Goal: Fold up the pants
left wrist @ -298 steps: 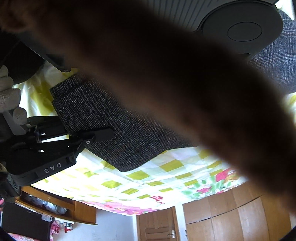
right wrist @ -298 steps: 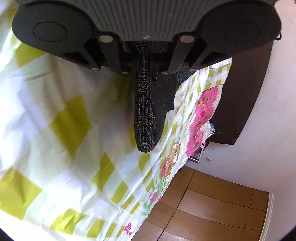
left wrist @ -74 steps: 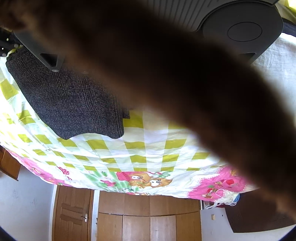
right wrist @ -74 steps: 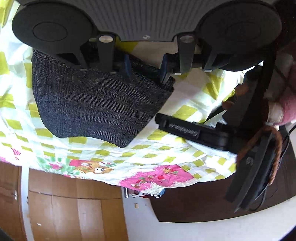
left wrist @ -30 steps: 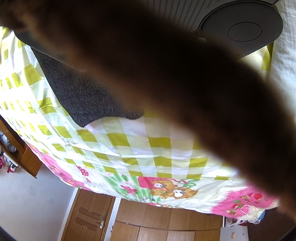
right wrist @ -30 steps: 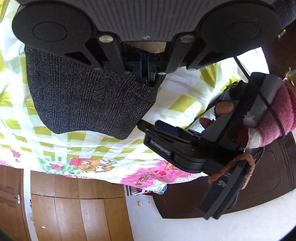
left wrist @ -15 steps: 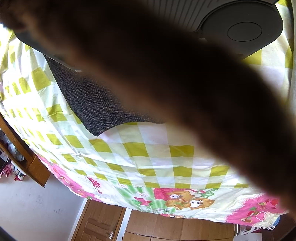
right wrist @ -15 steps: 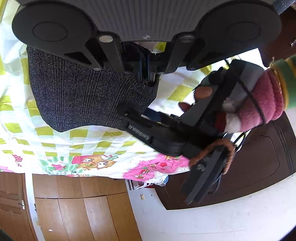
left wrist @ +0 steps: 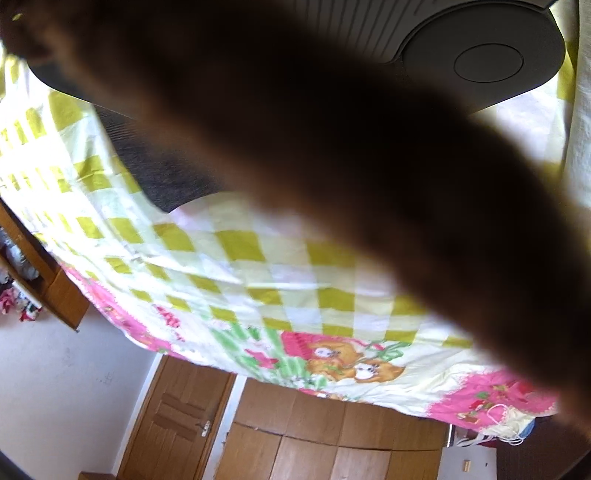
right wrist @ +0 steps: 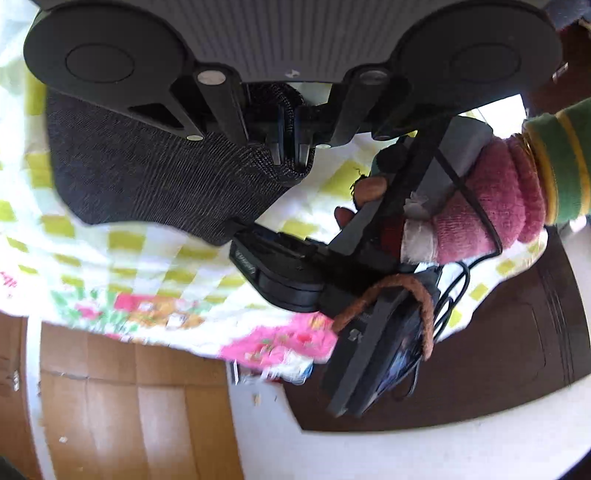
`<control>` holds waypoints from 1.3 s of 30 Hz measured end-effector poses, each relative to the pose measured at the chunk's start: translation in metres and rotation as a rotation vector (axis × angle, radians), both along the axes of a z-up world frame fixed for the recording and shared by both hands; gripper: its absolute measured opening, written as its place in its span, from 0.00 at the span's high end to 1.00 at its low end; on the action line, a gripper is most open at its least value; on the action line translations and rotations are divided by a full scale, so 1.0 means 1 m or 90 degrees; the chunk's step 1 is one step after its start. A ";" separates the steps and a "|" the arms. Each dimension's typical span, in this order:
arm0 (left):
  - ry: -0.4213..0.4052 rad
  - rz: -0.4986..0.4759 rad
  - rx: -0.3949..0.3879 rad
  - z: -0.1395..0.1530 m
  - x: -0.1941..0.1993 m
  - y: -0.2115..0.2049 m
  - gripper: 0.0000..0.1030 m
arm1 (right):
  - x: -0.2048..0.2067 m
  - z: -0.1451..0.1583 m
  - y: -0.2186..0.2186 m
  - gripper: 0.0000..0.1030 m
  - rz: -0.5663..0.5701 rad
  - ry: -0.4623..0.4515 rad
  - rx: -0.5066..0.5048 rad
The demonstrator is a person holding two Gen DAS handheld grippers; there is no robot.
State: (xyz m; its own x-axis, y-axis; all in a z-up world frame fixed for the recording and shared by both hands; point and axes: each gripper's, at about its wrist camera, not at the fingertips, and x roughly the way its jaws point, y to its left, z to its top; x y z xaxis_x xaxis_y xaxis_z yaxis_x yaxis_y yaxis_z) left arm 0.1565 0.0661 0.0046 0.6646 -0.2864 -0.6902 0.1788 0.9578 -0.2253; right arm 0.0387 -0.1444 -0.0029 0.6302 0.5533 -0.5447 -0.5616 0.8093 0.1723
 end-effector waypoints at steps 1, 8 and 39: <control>0.006 0.002 0.001 -0.008 0.000 0.002 0.88 | 0.002 -0.009 0.004 0.78 0.007 0.014 -0.006; -0.016 0.005 0.022 -0.012 -0.008 0.009 0.72 | -0.002 -0.025 0.001 0.70 0.045 0.022 -0.009; -0.085 -0.014 0.092 0.001 -0.098 -0.015 0.73 | 0.000 -0.004 -0.071 0.65 -0.201 0.002 0.009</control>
State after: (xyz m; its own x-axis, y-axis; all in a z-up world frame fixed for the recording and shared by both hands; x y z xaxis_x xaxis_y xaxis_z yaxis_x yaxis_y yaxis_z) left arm 0.0581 0.0509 0.0054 0.7474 -0.2058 -0.6317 0.2186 0.9741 -0.0587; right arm 0.0388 -0.2152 -0.0067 0.7705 0.3375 -0.5407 -0.2821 0.9413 0.1856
